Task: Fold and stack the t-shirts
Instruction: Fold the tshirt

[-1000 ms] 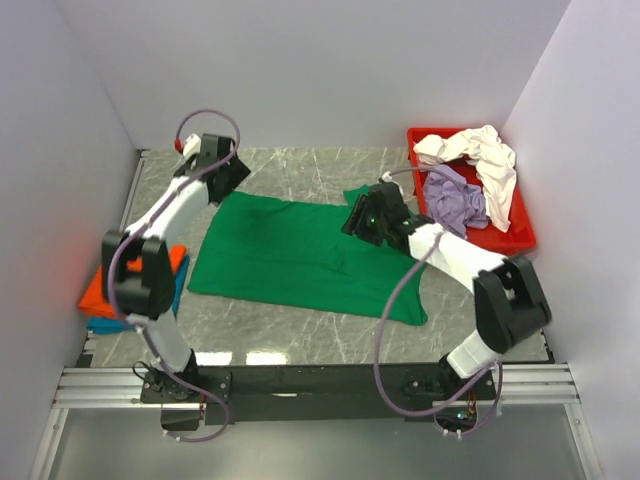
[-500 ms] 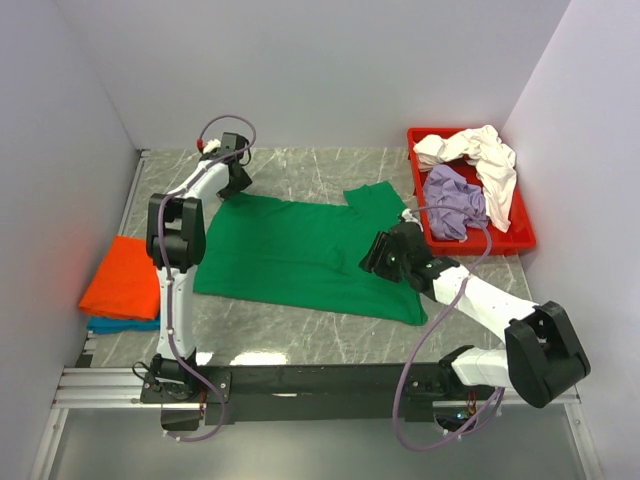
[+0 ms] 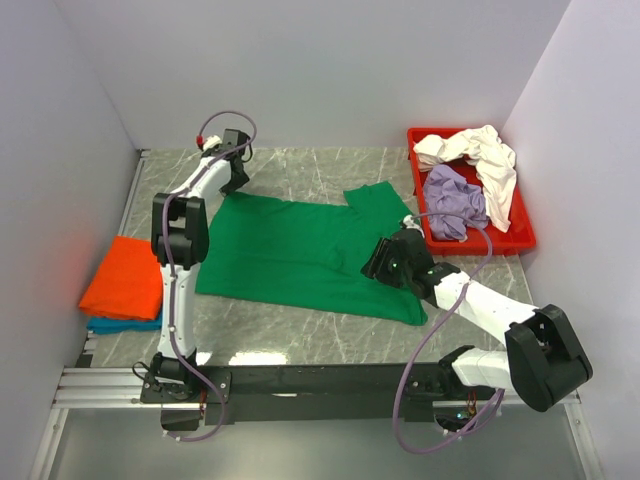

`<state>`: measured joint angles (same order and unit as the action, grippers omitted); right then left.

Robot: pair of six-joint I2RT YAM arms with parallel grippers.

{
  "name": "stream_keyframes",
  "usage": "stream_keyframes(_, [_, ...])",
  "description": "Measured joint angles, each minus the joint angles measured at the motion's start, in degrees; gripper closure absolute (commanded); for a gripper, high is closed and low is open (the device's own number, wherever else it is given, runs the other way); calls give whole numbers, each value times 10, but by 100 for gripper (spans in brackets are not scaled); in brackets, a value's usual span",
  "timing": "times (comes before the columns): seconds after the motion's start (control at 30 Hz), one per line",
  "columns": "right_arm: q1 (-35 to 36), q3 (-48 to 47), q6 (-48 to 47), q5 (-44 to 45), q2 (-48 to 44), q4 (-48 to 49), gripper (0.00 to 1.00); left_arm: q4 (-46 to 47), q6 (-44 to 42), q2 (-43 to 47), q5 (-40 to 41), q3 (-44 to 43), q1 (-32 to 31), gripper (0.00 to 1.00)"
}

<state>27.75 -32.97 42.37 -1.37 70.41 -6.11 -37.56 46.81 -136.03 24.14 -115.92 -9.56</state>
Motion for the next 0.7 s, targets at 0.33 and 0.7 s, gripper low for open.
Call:
stream_keyframes(0.33, [0,4,-1,-6,20,10,45,-24,16,-22,20,-14,0,96])
stream_keyframes(0.7, [2,-38,-16,-13,114,9,44,-5,24,7,21,40,45,99])
